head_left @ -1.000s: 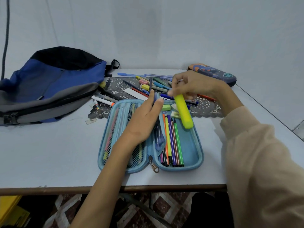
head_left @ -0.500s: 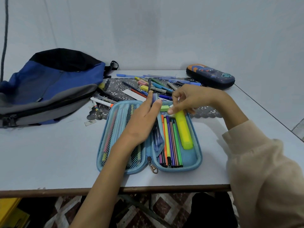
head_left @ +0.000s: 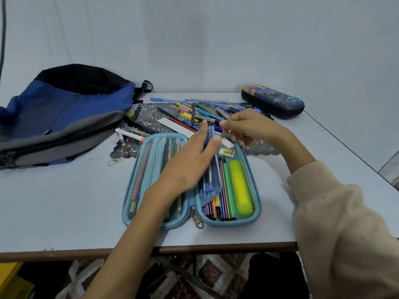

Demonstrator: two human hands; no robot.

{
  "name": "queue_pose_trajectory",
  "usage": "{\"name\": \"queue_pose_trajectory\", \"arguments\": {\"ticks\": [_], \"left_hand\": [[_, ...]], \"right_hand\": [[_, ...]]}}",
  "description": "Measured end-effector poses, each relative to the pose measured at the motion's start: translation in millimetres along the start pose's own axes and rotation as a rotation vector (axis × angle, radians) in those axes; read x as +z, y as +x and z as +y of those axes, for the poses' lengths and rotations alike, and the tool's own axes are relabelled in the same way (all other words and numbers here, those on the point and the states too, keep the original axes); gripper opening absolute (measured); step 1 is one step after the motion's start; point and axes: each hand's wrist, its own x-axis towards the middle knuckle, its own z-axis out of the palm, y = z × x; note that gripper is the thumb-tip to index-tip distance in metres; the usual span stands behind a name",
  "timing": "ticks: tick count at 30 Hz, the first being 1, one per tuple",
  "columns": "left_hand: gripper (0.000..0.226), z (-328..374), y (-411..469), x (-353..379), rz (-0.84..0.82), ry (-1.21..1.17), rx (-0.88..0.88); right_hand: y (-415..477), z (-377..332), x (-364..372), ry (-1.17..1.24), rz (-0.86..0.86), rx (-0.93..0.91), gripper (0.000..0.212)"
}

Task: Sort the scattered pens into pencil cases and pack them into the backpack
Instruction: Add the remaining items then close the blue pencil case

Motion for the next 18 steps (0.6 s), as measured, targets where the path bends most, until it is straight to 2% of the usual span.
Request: {"name": "queue_pose_trajectory", "arguments": {"ticks": [3,6,9,15,18], "left_hand": [[0.066,7.4,2.2,8.5,-0.028,0.251,-0.01],[0.067,17.5,4.9,27.1,-0.062,0.574,-0.023],[0.067,17.8,6.4,46.5,-0.102,0.743,-0.056],[0.068,16.2,1.5,33.1,-0.095,0.586,-0.02],[0.061,3.6,-7.3,0.2,-0.017,0.512,-0.042]], "right_hand": [[6.1,5.0,11.0,0.109,0.146,0.027,0.032],[8.6,5.1,16.0,0.173,0.198,0.03,0.038],[8.4,8.8,16.4,0.184,0.196,0.033,0.038],[8.0,13.6,16.6,0.173,0.186,0.0,0.031],[11.0,16.1,17.2,0.164,0.242,-0.03,0.024]]}}
